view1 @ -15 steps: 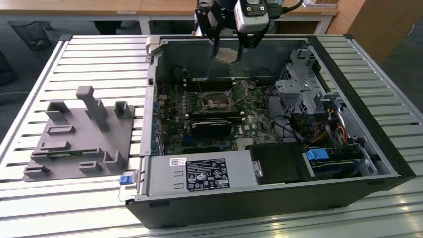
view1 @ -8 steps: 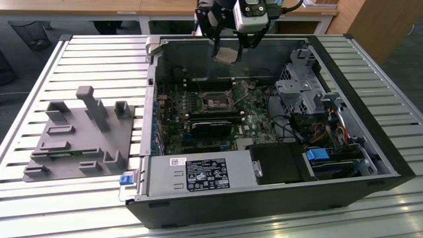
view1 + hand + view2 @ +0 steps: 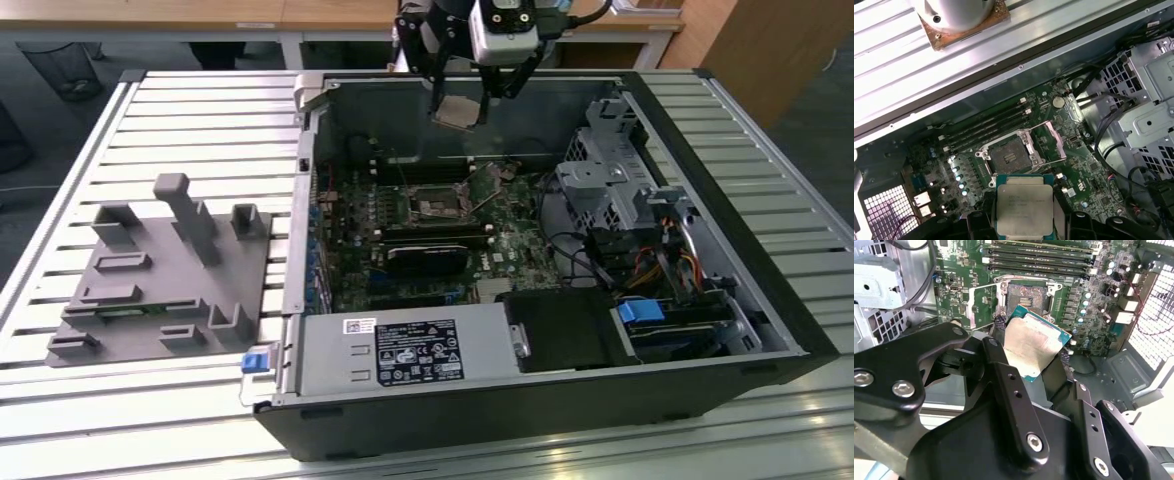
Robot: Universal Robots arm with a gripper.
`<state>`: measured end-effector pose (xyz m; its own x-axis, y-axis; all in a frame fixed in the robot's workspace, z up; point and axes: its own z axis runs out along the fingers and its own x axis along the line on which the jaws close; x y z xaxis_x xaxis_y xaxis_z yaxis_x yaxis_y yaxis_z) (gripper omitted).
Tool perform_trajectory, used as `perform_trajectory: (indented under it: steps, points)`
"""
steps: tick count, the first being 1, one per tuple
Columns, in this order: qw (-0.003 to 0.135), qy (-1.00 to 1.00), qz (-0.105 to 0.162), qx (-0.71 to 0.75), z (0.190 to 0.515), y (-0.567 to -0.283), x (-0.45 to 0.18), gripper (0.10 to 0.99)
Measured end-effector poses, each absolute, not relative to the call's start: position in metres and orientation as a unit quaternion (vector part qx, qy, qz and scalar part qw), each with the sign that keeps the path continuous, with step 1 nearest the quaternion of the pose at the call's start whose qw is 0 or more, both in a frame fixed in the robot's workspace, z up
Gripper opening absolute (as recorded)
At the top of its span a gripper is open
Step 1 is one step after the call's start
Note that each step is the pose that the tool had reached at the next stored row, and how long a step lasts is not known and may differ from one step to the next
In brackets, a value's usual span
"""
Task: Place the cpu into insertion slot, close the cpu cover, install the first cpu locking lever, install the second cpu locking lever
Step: 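Place the cpu into insertion slot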
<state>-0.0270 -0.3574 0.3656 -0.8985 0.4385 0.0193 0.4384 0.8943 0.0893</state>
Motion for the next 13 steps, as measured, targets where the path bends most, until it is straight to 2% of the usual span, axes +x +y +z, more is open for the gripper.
perform_trajectory:
  steps: [13]
  points:
    - [0.003,0.959,0.045,0.281,0.3645,-0.3572,-0.0270,0.541]
